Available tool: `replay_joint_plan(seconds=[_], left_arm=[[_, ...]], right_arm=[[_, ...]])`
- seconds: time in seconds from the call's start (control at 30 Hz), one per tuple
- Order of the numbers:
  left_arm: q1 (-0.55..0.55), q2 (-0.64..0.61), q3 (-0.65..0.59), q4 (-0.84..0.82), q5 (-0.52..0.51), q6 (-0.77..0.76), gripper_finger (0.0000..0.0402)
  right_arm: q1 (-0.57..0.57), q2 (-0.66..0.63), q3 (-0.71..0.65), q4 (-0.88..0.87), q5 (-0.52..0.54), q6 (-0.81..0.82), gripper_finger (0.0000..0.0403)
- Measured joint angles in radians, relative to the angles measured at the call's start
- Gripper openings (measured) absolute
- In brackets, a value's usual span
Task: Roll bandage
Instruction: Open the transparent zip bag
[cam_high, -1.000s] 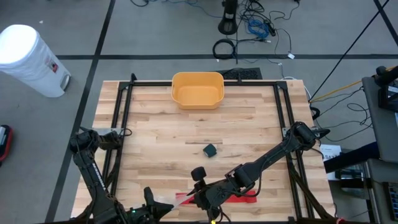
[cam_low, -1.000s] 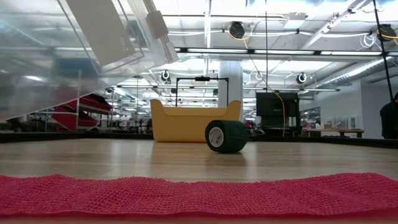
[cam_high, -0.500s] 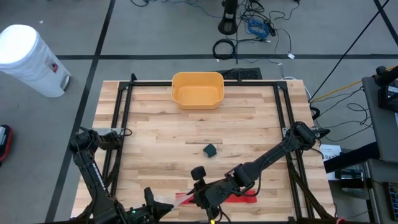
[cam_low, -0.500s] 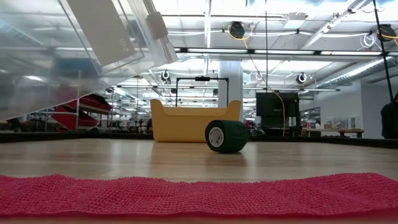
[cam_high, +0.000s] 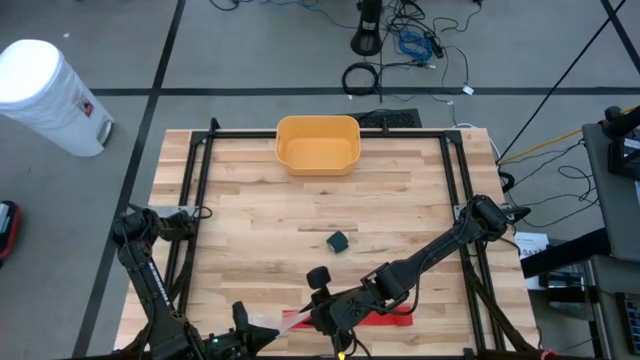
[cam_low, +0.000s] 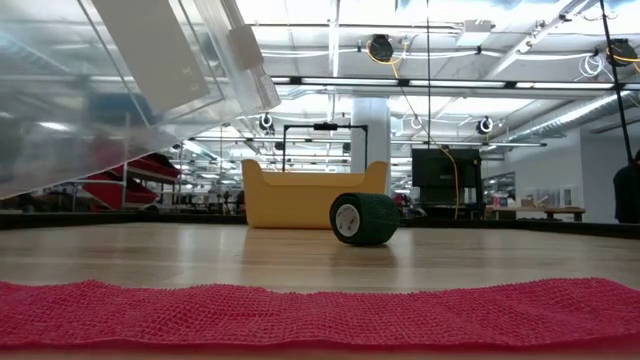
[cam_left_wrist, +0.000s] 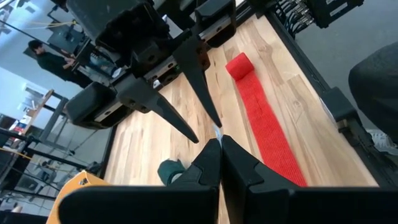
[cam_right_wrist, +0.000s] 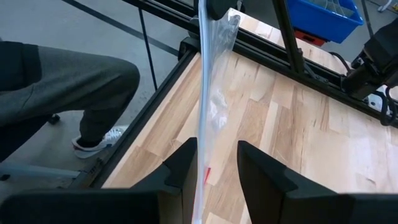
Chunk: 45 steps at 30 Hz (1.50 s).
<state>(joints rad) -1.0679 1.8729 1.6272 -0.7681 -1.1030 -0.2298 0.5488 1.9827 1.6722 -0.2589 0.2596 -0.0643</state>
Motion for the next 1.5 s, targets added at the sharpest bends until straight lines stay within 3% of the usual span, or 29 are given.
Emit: replay_joint_plan(seconds=[0.63,0.87,1.0,1.27,1.5], left_arm=[[0.022,0.000,0.000,0.000,0.009,-0.102,0.0006],[0.019,0.001,0.000,-0.005,0.058,0.042,0.0006],[0.019,0.001,0.000,-0.029,0.107,0.135,0.0006],[0.021,0.001,0.000,-0.026,0.107,0.193,0.0006],[0.018,0.001,0.000,-0.023,0.098,0.211,0.0006]], right_arm=[[-0.008,0.000,0.000,-0.014,0.030,0.036,0.0098],[-0.009,0.000,0.000,0.012,0.000,0.048,0.0102],[-0.008,0.001,0.000,0.017,-0.030,0.069,0.0128],[-0.007,0.016,0.001,0.087,-0.023,0.062,0.0186],[-0.015,0.086,0.000,0.107,-0.025,0.034,0.0189]])
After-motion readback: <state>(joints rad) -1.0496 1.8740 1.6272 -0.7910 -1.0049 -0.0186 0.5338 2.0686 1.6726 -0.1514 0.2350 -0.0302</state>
